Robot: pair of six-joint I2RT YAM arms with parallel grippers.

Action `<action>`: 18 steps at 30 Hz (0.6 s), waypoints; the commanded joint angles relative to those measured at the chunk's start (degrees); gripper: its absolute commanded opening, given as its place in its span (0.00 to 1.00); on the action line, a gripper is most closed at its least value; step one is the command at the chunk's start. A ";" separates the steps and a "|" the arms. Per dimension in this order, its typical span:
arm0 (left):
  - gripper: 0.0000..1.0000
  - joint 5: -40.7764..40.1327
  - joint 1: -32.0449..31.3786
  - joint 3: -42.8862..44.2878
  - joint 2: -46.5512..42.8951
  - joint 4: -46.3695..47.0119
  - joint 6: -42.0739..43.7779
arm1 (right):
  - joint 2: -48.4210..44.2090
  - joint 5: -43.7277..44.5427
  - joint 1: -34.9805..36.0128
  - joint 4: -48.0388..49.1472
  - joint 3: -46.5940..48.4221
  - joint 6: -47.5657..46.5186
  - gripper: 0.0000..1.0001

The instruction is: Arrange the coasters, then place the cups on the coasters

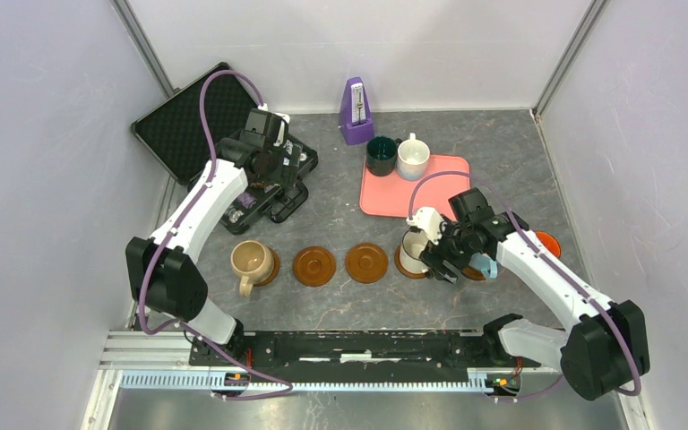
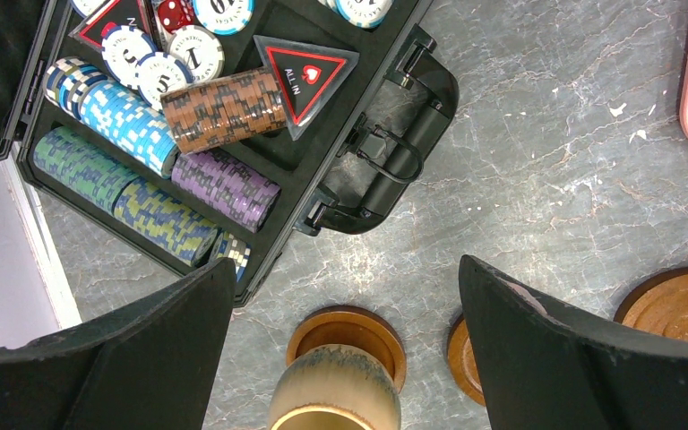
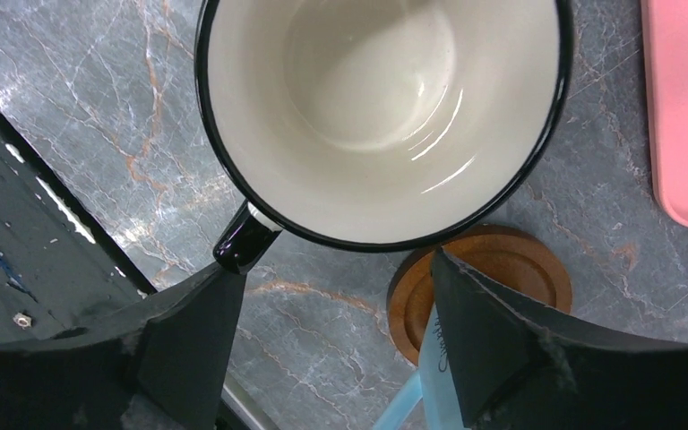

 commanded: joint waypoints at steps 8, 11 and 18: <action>1.00 0.46 0.23 1.26 -0.28 -0.20 -1.97 | 1.33 -2.76 0.37 1.42 2.60 4.45 0.91; 1.00 1.97 0.20 1.17 -0.59 -0.11 -1.40 | 0.20 -3.21 0.45 -1.11 3.56 1.43 0.93; 1.00 3.15 0.08 1.03 -0.03 0.68 -1.30 | -4.54 -2.66 0.37 -5.64 2.36 -6.58 0.55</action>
